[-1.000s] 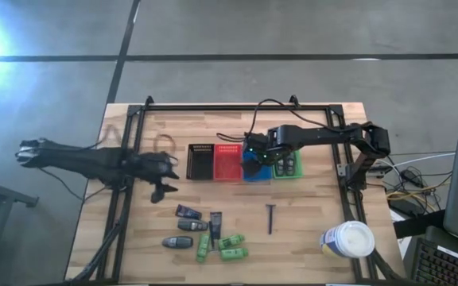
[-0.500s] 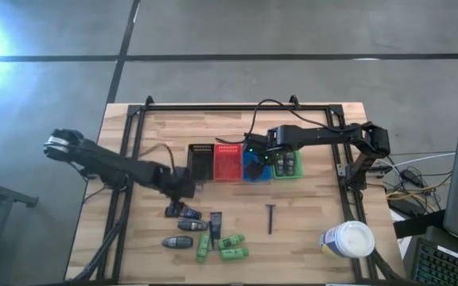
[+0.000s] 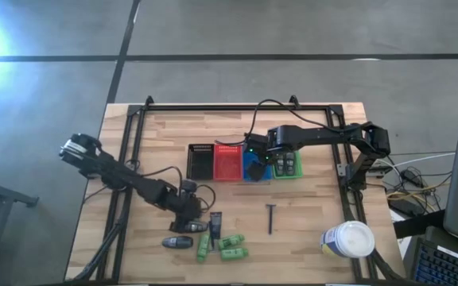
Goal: Pick & Place Travel size toiletries
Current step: Put the blue shaving cream into the black basket, then put the blue shave cream into the black basket
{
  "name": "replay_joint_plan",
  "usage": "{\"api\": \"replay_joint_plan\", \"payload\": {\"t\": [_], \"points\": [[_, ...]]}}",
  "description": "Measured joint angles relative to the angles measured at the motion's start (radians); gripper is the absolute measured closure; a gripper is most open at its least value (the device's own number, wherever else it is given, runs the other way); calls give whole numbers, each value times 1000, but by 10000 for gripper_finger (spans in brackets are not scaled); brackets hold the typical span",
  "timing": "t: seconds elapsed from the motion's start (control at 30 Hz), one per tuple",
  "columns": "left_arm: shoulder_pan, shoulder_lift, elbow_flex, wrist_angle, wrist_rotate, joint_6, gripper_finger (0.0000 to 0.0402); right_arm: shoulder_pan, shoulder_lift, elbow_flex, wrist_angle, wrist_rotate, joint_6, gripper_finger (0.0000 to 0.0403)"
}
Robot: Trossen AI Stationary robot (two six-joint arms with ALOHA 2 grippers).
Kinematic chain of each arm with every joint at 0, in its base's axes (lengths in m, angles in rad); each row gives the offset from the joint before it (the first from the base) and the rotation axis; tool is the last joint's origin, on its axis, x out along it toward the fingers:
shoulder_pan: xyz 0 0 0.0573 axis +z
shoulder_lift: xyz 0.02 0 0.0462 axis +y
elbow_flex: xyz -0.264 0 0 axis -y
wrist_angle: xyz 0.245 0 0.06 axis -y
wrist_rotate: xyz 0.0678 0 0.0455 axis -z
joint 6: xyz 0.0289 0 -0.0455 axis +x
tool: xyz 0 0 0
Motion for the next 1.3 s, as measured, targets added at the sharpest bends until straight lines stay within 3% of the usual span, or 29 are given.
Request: {"api": "replay_joint_plan", "payload": {"t": [0.2,0.37,0.5,0.6,0.7,0.83,1.0,1.17,1.23,1.3], "points": [[1,37,11,7,3,-23,193,0,-1,0,-1,17,-9,144],[16,-32,13,-25,-38,-78,292,-2,-41,-1,-3,20,-8,164],[85,-155,14,-49,-111,-259,362,-14,-97,-1,-25,55,31,176],[188,-255,14,-55,-188,-483,377,-31,-142,-1,-27,80,69,179],[320,-324,14,-55,-290,-738,374,-49,-173,-1,-27,99,115,173],[471,-318,11,-38,-321,-803,361,-58,-181,-4,-25,100,141,159],[575,-224,11,2,-163,-776,307,-49,-178,-28,-20,98,144,140],[572,-169,29,-1,-130,-825,232,-33,-181,-79,-23,96,160,124],[550,-186,45,34,-101,-740,205,-23,-183,-94,-24,94,160,118],[486,-221,62,118,35,-438,190,-10,-184,-107,-23,93,158,113]]}}
